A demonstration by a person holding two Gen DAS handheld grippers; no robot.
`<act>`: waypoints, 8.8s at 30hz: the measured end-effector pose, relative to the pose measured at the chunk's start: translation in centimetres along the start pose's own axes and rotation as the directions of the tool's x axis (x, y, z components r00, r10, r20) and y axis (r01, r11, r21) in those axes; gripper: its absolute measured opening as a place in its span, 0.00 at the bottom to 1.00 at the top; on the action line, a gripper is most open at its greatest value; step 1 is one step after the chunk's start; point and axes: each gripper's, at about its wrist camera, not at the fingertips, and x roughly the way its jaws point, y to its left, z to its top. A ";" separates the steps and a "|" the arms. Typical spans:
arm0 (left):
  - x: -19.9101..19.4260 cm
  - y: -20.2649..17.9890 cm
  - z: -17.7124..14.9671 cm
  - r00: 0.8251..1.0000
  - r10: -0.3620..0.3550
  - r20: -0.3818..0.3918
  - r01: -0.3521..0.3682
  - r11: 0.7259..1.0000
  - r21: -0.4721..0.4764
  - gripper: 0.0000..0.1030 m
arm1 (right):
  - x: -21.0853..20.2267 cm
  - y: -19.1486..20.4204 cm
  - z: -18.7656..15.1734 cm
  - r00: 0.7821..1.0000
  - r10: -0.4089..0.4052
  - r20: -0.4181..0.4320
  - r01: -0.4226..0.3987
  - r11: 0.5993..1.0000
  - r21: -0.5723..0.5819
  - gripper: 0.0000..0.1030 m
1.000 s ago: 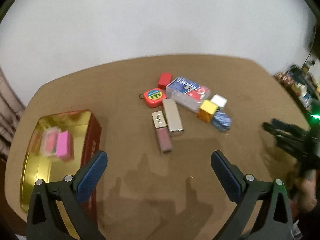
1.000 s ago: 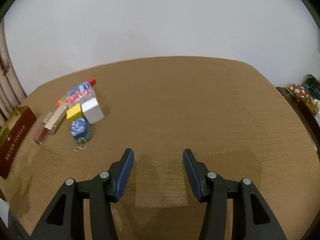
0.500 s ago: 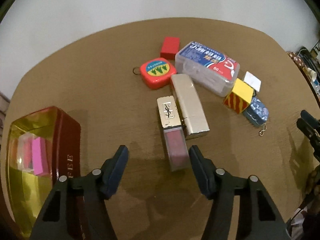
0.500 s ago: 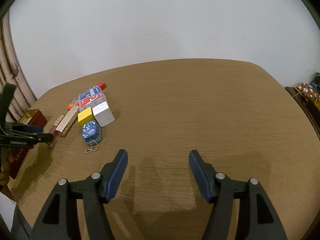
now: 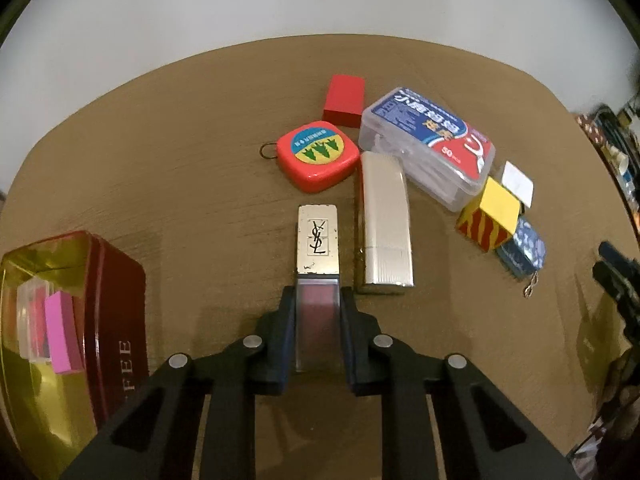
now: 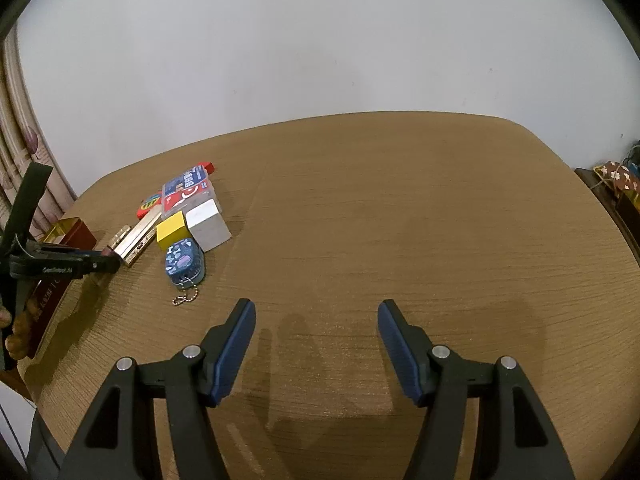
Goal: Organize rigid objects
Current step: 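Place the lipstick in the gold tin beside the pink block, release, then grasp the blue keychain tin with the right tool, then drop the blue keychain tin into the gold tin, open right tool, then grasp the silver ribbed case with the left tool, then place the silver case in the gold tin and open the left tool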
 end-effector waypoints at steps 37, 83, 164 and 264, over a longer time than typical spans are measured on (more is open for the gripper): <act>-3.7 13.3 -4.6 0.996 0.085 0.033 -0.077 0.978 -0.195 0.18 | 2.5 0.5 0.2 0.998 -0.020 -0.061 0.020 1.000 0.001 0.63; -13.8 8.6 -27.4 0.989 0.001 0.146 0.055 0.924 -0.379 0.72 | 5.6 11.2 3.2 0.970 0.115 -0.212 -0.170 0.950 -0.261 0.30; -8.9 -2.4 -7.6 0.971 0.032 0.238 -0.018 0.998 -0.063 0.91 | -2.4 -1.9 -2.0 0.990 -0.134 0.049 0.129 0.987 0.093 0.59; -17.5 9.5 -19.9 0.922 0.042 0.385 0.069 0.960 -0.270 0.72 | 0.0 0.1 -1.8 0.995 0.041 -0.095 -0.044 0.999 -0.027 0.62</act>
